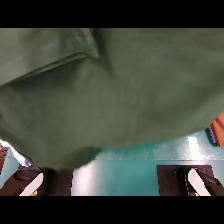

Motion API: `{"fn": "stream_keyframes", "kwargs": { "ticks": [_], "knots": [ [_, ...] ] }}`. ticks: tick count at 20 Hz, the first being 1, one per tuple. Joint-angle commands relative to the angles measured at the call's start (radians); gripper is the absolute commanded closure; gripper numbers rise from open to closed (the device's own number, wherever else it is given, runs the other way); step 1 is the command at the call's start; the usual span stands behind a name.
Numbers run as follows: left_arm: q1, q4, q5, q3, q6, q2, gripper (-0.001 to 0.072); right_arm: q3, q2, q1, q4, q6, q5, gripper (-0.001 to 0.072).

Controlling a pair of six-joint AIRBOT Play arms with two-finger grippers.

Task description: Fold the shirts.

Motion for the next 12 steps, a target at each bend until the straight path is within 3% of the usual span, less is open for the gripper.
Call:
{"fn": "stream_keyframes", "kwargs": {
  "ticks": [1, 7, 10, 12],
  "knots": [
    [0.001, 0.035, -0.081, -0.092, 0.01, -0.135, 0.0683, -0.045, -0.143, 0.09, -0.019, 0.031, 0.102, 0.0695],
    [0.001, 0.037, -0.135, -0.3, 0.043, -0.5, 0.0682, -0.346, -0.463, 0.248, -0.166, 0.046, 0.113, 0.0695],
    [0.001, 0.038, -0.039, -0.321, 0.045, -0.686, 0.0682, -0.38, -0.637, 0.256, -0.165, 0.046, 0.056, 0.0695],
    [0.001, 0.038, 0.111, -0.32, 0.062, -0.762, 0.0683, -0.324, -0.742, 0.256, -0.165, 0.045, 0.003, 0.0695]
  ]
}}
